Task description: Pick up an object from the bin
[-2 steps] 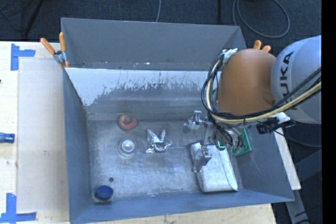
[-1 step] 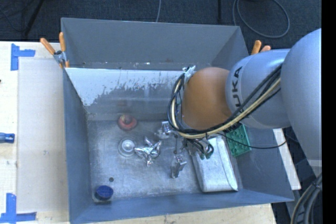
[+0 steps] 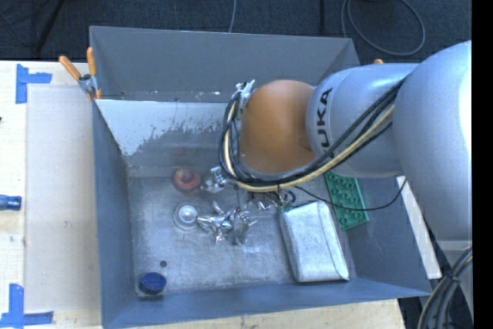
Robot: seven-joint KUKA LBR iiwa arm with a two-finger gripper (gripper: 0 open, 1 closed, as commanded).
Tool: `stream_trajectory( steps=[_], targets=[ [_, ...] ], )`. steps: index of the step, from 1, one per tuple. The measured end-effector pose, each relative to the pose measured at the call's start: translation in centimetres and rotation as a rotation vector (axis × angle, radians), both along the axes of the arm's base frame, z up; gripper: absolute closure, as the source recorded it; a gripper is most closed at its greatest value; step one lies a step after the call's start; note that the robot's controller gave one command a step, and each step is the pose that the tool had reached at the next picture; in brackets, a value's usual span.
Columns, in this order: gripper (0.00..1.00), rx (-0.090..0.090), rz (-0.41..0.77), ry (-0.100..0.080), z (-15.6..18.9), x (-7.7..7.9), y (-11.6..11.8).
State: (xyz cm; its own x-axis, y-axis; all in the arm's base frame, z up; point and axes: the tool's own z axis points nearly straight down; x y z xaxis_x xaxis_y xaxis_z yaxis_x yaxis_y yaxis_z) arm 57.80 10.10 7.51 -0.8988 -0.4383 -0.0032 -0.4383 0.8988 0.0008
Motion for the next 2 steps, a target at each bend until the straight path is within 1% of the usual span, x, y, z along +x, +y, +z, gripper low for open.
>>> stream_trajectory(
  steps=[1, 2],
  targets=[
    [1.0, -0.001, -0.005, 0.003, 0.1, 0.0, -0.1],
    [1.0, -0.001, 0.009, -0.008, 16.4, 2.7, -1.4]
  ],
)
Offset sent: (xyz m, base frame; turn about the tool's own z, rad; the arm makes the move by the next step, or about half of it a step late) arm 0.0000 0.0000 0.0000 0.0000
